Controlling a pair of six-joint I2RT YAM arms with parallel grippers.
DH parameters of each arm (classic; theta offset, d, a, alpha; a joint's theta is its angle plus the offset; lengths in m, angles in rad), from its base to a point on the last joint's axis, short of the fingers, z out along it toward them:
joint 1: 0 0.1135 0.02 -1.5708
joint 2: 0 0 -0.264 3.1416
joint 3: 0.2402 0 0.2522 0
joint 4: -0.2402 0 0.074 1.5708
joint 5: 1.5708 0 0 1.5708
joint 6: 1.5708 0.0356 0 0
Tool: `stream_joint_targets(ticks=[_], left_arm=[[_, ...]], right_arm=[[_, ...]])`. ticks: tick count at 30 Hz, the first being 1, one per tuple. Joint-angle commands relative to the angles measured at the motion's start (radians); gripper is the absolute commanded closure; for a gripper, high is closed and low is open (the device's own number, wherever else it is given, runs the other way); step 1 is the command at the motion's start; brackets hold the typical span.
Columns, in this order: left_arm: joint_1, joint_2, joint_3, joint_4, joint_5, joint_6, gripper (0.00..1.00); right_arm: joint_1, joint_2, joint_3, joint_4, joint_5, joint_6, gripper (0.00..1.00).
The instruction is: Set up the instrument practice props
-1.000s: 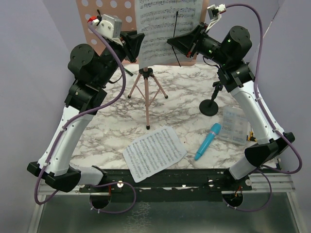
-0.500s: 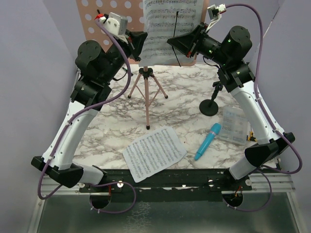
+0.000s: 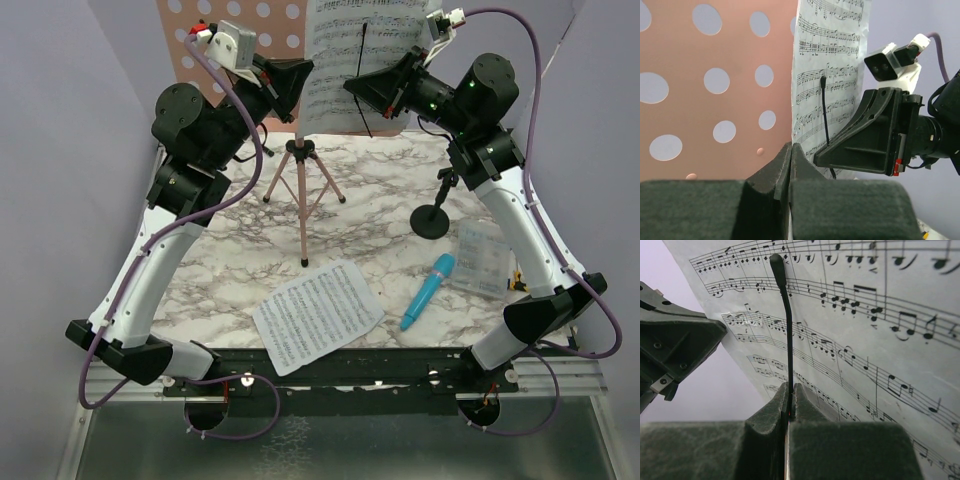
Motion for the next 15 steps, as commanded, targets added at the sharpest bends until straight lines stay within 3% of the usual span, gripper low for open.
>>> stream_joint_targets(ticks=[1,15], left_arm=[[0.004,0.001,0.018,0.038,0.022,-0.016,1.00],[0.004,-0.050,-0.058,0.038,-0.039,0.014,1.00]], right_arm=[[0.009,-0.039,-0.011,0.033,-0.042,0.013,0.99],[0.009,-0.047,-0.030,0.035,-0.031,0.012,1.00]])
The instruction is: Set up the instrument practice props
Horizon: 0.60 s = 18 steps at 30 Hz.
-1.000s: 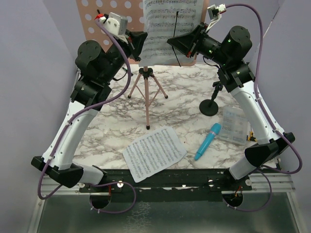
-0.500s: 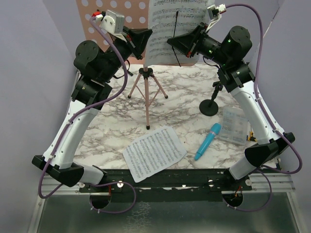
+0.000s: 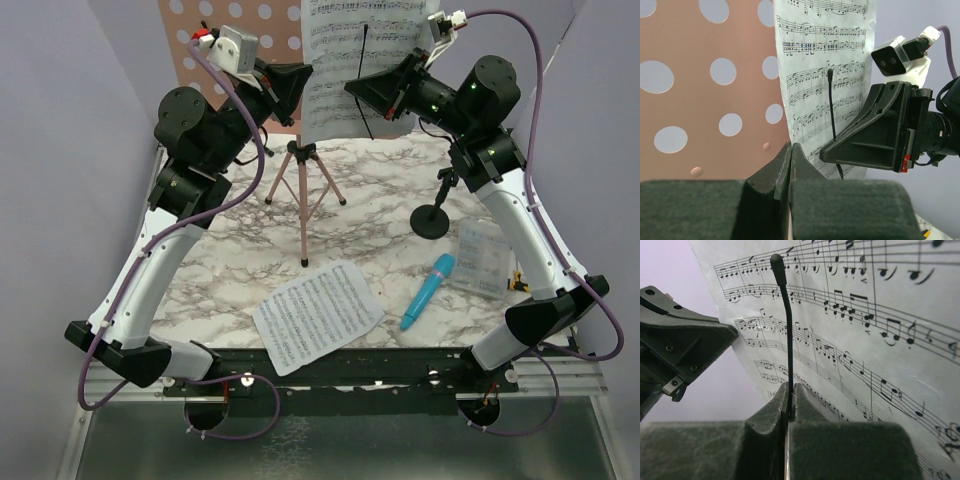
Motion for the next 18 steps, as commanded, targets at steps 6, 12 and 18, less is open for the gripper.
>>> stream_joint_targets(ticks=[6,12,18], left_arm=[[0.004,-0.056,-0.051,0.020,-0.068,0.030,0.60],[0.004,-0.061,-0.050,0.020,-0.069,0.033,0.38],[0.004,-0.068,-0.060,0.020,-0.078,0.039,0.29]], right_arm=[[0.009,-0.037,-0.014,0.029,-0.031,0.008,0.99],[0.010,-0.037,-0.016,0.028,-0.031,0.010,0.99],[0.009,-0.040,-0.024,0.028,-0.028,0.012,0.99]])
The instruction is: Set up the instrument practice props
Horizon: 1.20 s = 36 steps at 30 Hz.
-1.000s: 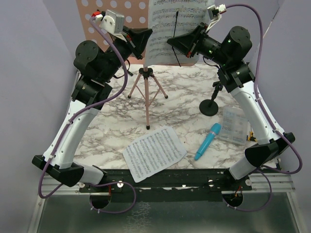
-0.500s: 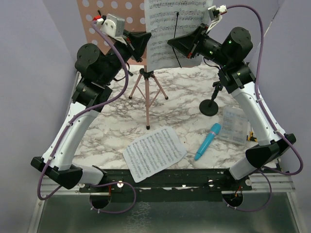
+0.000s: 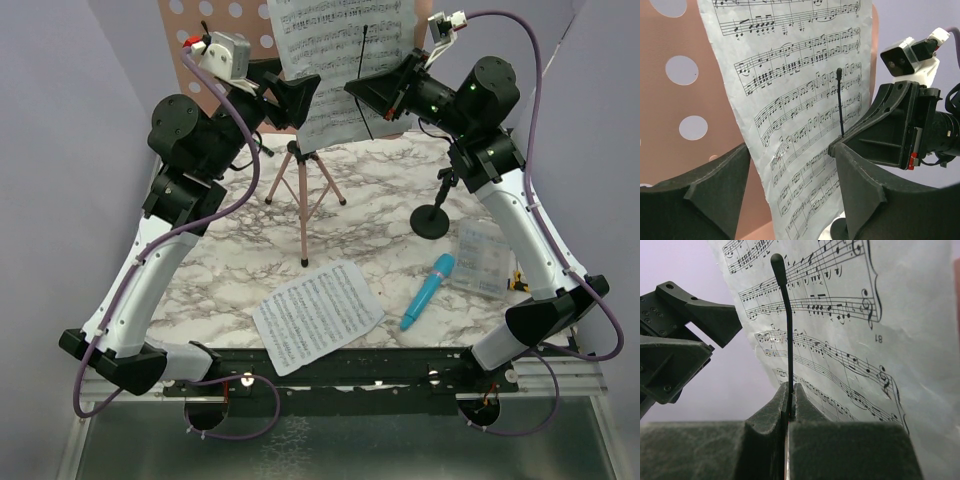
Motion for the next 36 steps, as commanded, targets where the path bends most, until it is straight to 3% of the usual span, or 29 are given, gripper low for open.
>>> stream_joint_targets(ticks=[1,16,21,31,36], left_arm=[[0.004,-0.024,-0.014,0.019,-0.026,0.016,0.29],[0.004,0.007,0.006,-0.007,-0.109,0.064,0.31],[0.004,0.029,0.035,-0.028,-0.133,0.083,0.35],[0.004,0.068,0.079,-0.030,-0.105,0.082,0.54],[0.004,0.082,0.109,-0.020,-0.072,0.078,0.56]], right_arm=[[0.010,-0.039,-0.019,0.021,-0.027,0.006,0.99],[0.009,-0.041,-0.024,0.022,-0.023,0.006,0.99],[0.009,-0.039,-0.023,0.021,-0.023,0.006,0.99],[0.009,-0.040,-0.023,0.022,-0.023,0.005,0.99],[0.009,-0.039,-0.022,0.021,-0.024,0.008,1.00]])
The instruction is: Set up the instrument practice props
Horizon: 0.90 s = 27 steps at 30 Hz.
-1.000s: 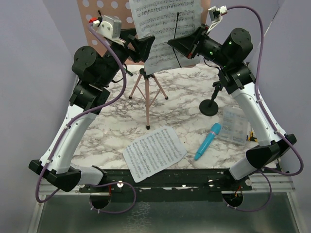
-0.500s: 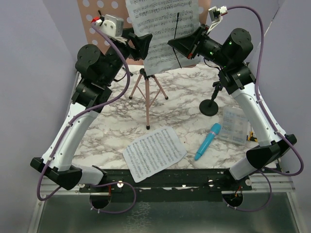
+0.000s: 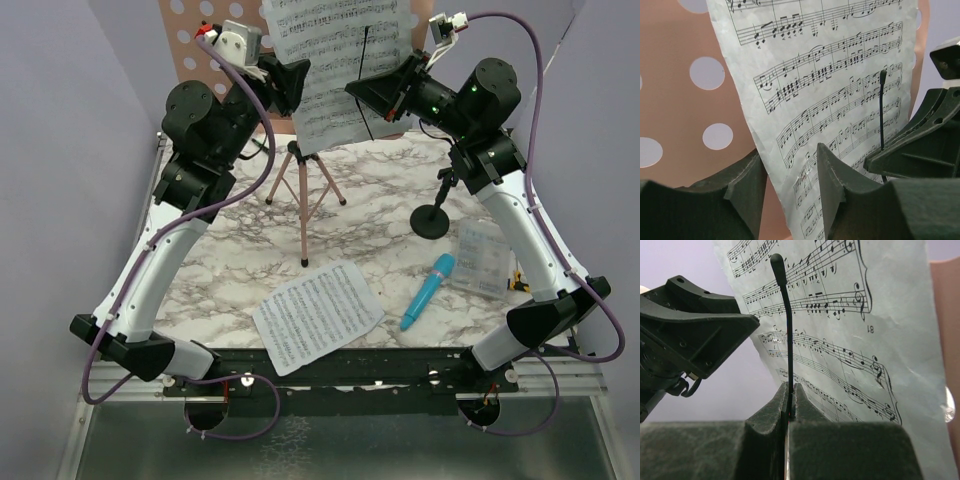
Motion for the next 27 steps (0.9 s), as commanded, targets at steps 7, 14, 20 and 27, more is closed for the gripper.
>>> stream_joint_targets(ticks=[7,14,20,27], left_arm=[[0.004,0.046,0.096,0.045,0.100,-0.024,0.76],[0.004,0.083,0.140,0.078,0.135,-0.040,0.96],[0.004,0.094,0.153,0.147,0.175,-0.046,0.96],[0.004,0.105,0.158,0.220,0.224,-0.059,0.96]], right_arm=[[0.009,-0.028,-0.004,0.010,-0.025,0.007,1.00],[0.009,-0.029,-0.004,0.011,-0.022,0.008,1.00],[0.009,-0.029,-0.004,0.010,-0.023,0.006,0.99],[0.009,-0.031,-0.004,0.011,-0.021,0.004,1.00]])
